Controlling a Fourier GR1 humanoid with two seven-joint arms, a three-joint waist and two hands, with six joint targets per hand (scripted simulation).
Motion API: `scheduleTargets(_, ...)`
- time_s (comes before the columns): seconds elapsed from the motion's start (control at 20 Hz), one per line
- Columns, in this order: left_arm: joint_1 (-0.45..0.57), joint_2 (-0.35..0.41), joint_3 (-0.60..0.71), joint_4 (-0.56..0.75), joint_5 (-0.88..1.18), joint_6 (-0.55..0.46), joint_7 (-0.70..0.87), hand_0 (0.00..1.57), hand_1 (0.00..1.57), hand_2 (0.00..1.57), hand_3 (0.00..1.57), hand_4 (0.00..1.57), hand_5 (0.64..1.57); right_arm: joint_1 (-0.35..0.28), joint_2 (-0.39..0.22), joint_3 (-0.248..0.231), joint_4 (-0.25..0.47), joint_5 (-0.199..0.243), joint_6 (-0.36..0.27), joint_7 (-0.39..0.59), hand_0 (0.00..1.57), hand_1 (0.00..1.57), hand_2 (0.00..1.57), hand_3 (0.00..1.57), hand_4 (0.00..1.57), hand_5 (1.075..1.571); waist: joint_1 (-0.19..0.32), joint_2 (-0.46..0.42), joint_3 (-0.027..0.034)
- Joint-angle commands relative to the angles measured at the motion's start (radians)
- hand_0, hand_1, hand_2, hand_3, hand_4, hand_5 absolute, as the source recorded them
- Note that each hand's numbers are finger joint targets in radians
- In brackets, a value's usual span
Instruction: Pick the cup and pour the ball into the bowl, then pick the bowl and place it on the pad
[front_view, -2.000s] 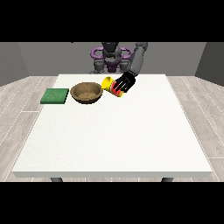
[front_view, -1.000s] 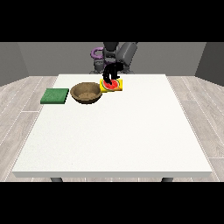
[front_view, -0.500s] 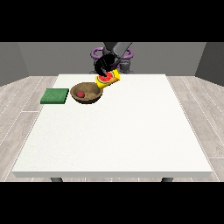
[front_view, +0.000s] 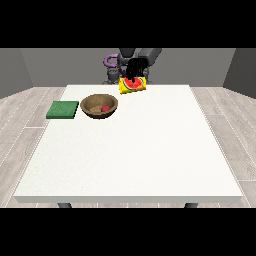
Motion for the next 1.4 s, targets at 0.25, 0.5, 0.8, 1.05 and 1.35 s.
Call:
scheduleTargets(0.25, 0.241, 0.119, 0.308, -0.224, 0.478, 0.173, -0.432, 1.46, 1.46, 1.57, 1.57, 1.10, 1.570, 0.002, -0.022, -0.059, -0.101, -0.042, 0.013, -0.056, 0.00, 0.00, 0.00, 0.00, 0.39, 1.564, 0.013, 0.171, -0.0044)
scheduleTargets(0.5, 0.395, 0.098, 0.423, -0.361, 0.759, 0.109, -0.710, 1.54, 1.54, 1.57, 1.57, 1.48, 1.461, 0.057, 0.001, -0.041, -0.198, -0.046, -0.001, -0.027, 0.00, 0.00, 0.00, 0.00, 0.43, 1.566, 0.035, 0.183, -0.0084)
scheduleTargets(0.8, 0.327, -0.088, 0.578, -0.526, 1.156, -0.230, -0.749, 1.22, 1.22, 1.39, 1.06, 0.70, 1.560, 0.064, 0.031, -0.037, -0.163, -0.035, -0.024, -0.038, 0.00, 0.00, 0.00, 0.06, 0.48, 1.565, 0.117, 0.198, -0.0196)
scheduleTargets(1.05, 0.351, 0.043, 0.725, -0.542, 1.395, -0.578, -0.908, 0.17, 0.17, 0.00, 0.00, 0.20, 1.566, 0.042, 0.026, -0.036, -0.246, -0.014, -0.080, 0.004, 0.00, 0.00, 0.00, 0.00, 0.51, 1.563, 0.166, 0.282, -0.0059)
scheduleTargets(1.35, 0.272, 0.238, 0.807, -0.413, 1.486, -0.817, -0.880, 0.00, 0.00, 0.00, 0.00, 0.00, 1.547, -0.014, 0.077, 0.059, -0.323, 0.083, -0.172, 0.048, 0.00, 0.00, 0.00, 0.00, 0.49, 1.568, 0.133, 0.385, 0.0008)
